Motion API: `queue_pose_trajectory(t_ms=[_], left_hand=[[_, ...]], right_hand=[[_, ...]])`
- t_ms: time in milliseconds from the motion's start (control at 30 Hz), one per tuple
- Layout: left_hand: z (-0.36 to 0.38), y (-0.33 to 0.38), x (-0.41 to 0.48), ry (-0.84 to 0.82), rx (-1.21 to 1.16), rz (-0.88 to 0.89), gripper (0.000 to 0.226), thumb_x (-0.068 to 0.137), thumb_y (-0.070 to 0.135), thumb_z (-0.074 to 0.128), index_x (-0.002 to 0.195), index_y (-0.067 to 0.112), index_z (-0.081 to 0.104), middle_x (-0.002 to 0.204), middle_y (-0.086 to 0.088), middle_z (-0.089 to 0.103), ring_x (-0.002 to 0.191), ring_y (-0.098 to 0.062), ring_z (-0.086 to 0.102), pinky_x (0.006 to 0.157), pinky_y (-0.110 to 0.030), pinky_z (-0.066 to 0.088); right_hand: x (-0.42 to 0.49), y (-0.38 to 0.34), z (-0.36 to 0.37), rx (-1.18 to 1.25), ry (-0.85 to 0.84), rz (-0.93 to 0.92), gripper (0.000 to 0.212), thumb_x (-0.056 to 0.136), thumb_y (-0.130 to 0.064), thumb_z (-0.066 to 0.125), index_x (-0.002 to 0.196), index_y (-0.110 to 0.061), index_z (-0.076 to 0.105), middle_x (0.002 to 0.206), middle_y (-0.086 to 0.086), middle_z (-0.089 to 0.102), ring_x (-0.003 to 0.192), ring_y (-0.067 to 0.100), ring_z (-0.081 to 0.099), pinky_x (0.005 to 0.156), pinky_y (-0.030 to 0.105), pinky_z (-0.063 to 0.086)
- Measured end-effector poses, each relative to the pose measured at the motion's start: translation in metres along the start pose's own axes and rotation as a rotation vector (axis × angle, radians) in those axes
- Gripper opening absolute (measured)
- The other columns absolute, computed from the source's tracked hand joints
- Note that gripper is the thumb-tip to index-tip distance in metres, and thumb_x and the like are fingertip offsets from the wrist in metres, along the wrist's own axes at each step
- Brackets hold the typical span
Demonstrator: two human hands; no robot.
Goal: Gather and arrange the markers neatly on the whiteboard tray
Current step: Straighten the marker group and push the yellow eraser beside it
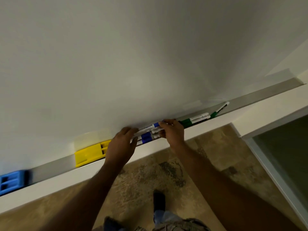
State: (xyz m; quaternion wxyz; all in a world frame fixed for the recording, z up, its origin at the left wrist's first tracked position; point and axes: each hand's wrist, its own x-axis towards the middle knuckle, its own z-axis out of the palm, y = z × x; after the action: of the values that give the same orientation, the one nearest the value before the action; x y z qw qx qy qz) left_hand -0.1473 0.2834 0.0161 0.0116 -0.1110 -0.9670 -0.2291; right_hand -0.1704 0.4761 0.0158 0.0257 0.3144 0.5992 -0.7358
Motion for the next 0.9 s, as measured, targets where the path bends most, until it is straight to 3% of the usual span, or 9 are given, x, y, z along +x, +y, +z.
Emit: queue_pose_trajectory(t_ms=[133,267,400,567,633,900], left_hand=[[-0.006,-0.012,-0.004,-0.011,0.041,0.009,0.031,0.091,0.022,0.061,0.121,0.021,0.064,0.118,-0.004,0.065,0.098,-0.028,0.063,0.073,-0.037,0.054],[-0.009,-0.021,-0.004,-0.056,0.099,-0.033,0.031,0.092,0.025,0.057,0.122,0.023,0.064,0.115,-0.003,0.065,0.092,-0.031,0.065,0.069,-0.039,0.054],[-0.009,-0.024,-0.007,-0.102,0.176,-0.026,0.033,0.094,0.027,0.055,0.125,0.023,0.061,0.113,-0.004,0.062,0.082,-0.033,0.066,0.062,-0.038,0.051],[-0.011,-0.033,-0.014,-0.084,0.234,-0.042,0.029,0.091,0.026,0.06,0.119,0.024,0.065,0.106,-0.003,0.068,0.078,-0.03,0.068,0.059,-0.034,0.051],[-0.011,-0.036,-0.014,-0.104,0.258,-0.042,0.028,0.091,0.026,0.06,0.118,0.025,0.066,0.104,-0.003,0.068,0.079,-0.029,0.067,0.059,-0.033,0.05],[-0.003,-0.034,-0.004,-0.116,0.377,0.03,0.017,0.076,0.019,0.074,0.093,0.019,0.073,0.083,-0.007,0.072,0.071,-0.031,0.067,0.059,-0.034,0.053]], right_hand=[[-0.01,0.018,0.027,-0.114,-0.024,-0.032,0.013,0.085,-0.012,0.071,0.075,-0.016,0.066,0.067,0.0,0.068,0.052,0.009,0.062,0.053,0.023,0.056],[-0.011,0.028,0.038,-0.227,-0.028,-0.09,0.016,0.088,-0.016,0.068,0.071,-0.017,0.067,0.071,0.005,0.07,0.05,0.007,0.063,0.047,0.021,0.052],[-0.003,0.03,0.034,-0.607,-0.058,-0.236,0.018,0.091,-0.023,0.063,0.098,-0.009,0.071,0.094,0.008,0.073,0.079,0.016,0.066,0.069,0.023,0.051],[-0.002,0.033,0.03,-0.829,-0.183,-0.315,0.024,0.092,-0.017,0.057,0.112,-0.01,0.069,0.111,0.008,0.069,0.1,0.021,0.064,0.088,0.029,0.05],[-0.002,0.034,0.027,-0.851,-0.156,-0.336,0.026,0.091,-0.015,0.057,0.115,-0.012,0.067,0.114,0.007,0.068,0.102,0.02,0.063,0.086,0.025,0.048],[-0.005,0.038,0.019,-0.891,-0.167,-0.375,0.023,0.09,-0.015,0.058,0.11,-0.015,0.067,0.108,0.005,0.07,0.093,0.017,0.064,0.082,0.031,0.054]])
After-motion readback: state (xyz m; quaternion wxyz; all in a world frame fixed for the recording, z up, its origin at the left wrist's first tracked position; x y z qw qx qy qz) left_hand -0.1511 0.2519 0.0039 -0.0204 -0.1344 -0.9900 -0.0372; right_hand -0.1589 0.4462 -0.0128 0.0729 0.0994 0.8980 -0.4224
